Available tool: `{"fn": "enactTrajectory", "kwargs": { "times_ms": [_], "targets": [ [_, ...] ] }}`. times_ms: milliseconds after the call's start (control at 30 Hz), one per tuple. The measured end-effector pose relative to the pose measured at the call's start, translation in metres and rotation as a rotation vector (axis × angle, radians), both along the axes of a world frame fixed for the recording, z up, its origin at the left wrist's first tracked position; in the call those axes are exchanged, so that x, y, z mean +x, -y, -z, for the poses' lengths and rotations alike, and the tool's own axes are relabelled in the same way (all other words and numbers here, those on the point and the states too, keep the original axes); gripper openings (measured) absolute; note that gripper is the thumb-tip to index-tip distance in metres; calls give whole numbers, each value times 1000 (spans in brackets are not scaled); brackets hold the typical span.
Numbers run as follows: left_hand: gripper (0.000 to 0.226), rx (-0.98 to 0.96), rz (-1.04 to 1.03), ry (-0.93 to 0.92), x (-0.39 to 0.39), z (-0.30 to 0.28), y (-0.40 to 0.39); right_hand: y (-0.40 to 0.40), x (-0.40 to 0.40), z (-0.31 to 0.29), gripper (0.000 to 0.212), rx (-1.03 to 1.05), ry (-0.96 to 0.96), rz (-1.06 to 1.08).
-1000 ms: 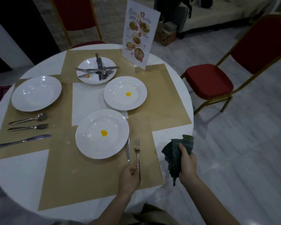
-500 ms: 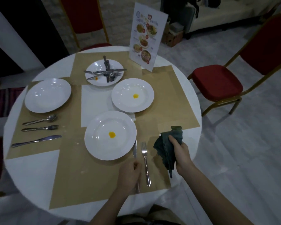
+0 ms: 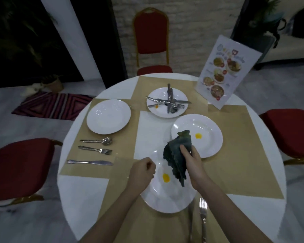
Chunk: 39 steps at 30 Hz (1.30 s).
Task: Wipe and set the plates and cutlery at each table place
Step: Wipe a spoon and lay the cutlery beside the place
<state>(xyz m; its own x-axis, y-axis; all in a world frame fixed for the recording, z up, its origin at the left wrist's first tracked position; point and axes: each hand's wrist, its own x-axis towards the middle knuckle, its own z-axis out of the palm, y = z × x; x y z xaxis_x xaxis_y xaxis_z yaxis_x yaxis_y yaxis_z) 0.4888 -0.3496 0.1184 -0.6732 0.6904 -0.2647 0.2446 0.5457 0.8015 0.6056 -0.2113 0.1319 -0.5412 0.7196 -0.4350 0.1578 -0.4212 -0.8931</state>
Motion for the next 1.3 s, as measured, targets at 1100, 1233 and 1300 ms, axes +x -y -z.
{"fn": "enactTrajectory", "kwargs": {
  "times_ms": [1100,1233,1300],
  "targets": [
    [14,-116,406,21,-242,45,-236,-45,-127,40,29,-250,106,252],
    [20,-88,200,357,-234,19,-214,-43,-122,32,30,-263,135,197],
    [20,-97,150,368,-229,6,-204,-41,-119,28,29,-257,140,190]
  ]
}}
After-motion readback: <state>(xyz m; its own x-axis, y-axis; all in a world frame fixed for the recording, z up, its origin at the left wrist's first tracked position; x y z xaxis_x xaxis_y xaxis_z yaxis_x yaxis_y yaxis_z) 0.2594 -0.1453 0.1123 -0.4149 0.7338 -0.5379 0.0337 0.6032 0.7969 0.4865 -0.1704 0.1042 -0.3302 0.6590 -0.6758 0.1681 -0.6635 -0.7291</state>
